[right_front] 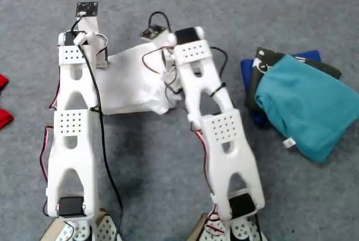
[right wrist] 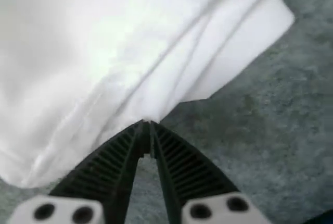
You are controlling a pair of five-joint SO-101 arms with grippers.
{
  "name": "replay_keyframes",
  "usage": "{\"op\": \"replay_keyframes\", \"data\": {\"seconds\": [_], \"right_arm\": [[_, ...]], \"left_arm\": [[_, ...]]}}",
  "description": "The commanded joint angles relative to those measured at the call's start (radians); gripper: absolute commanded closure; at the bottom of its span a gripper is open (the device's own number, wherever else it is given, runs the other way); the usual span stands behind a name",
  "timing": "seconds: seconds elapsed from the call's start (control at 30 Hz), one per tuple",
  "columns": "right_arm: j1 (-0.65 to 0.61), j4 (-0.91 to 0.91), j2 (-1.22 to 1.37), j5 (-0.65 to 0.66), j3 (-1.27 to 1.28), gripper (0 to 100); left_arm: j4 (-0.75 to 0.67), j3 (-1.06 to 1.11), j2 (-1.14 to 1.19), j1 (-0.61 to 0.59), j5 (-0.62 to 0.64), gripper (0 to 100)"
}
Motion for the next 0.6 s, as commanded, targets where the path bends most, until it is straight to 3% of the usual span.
{"op": "replay_keyframes", "data": {"seconds": [0.0,0.1,0.27,0.4,0.47,0.57], "right_arm": [[0.023,0.011,-0.117,-0.008,-0.087,98.5],[0.012,0.011,-0.225,-0.008,-0.091,98.5],[-0.029,0.011,-0.351,-0.009,-0.038,98.4],[-0.092,0.011,-0.449,-0.029,0.088,98.0],[-0.130,0.011,-0.489,-0.149,0.174,94.9],[-0.170,0.003,-0.510,-0.430,0.275,88.1]], "left_arm": [[0.002,-0.047,-0.015,-0.024,-0.011,97],[0.097,-0.180,-0.035,-0.031,-0.012,97],[0.227,-0.177,-0.155,-0.051,-0.092,97],[0.235,-0.174,-0.270,-0.130,-0.157,97],[0.236,-0.173,-0.321,-0.188,-0.187,97],[0.236,-0.160,-0.377,-0.291,-0.252,97]]}}
